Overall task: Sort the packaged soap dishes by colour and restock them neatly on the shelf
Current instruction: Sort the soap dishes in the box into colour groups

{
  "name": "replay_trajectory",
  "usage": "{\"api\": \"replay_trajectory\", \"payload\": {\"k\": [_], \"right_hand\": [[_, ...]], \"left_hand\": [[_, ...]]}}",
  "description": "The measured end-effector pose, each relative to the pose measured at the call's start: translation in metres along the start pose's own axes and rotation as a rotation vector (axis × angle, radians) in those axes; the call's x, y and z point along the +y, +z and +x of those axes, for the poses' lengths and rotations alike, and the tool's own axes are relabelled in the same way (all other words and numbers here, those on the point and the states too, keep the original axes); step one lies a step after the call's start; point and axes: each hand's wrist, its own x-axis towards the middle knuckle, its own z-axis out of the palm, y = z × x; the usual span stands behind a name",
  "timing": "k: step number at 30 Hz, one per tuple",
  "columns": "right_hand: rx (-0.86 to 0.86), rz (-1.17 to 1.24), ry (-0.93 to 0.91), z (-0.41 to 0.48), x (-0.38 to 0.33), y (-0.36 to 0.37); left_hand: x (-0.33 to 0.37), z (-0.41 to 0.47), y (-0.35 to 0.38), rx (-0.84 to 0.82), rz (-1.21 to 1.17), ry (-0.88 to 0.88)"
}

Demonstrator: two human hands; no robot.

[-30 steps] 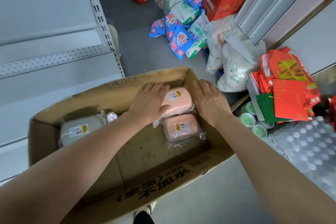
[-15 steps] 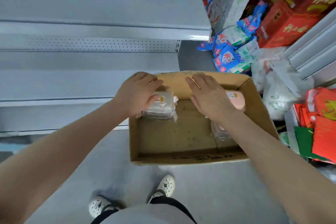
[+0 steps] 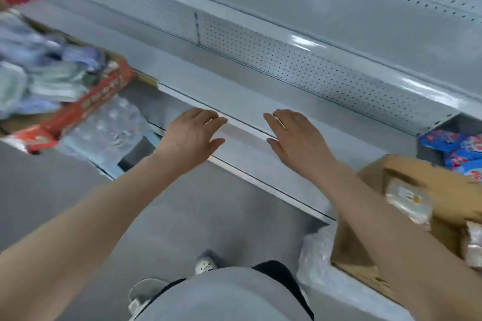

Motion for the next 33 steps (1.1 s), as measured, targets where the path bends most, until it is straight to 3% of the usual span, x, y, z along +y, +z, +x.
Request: {"api": "replay_trajectory", "payload": {"k": [8,16,22,33], "right_hand": [[-0.005,0.145,-0.258,0.151,-0.130,0.035],[-0.072,0.233,-0.430,0.286,-0.217,0.091],[-0.127,0.283,-0.449,0.390,-0.275,0.138],[-0.243,0.292,-0.357,0.511,-0.341,0.208]], "left_hand": [[-0.150,-0.092,-0.035,-0.006,0.096,-0.309],[-0.278,-0.133,-0.040,-0.016,0.137,-0.500],[-0.389,-0.135,-0.047,-0.008,0.161,-0.558],[-0.564,-0.120,-0.034,-0.184,0.110,-0.613]]}}
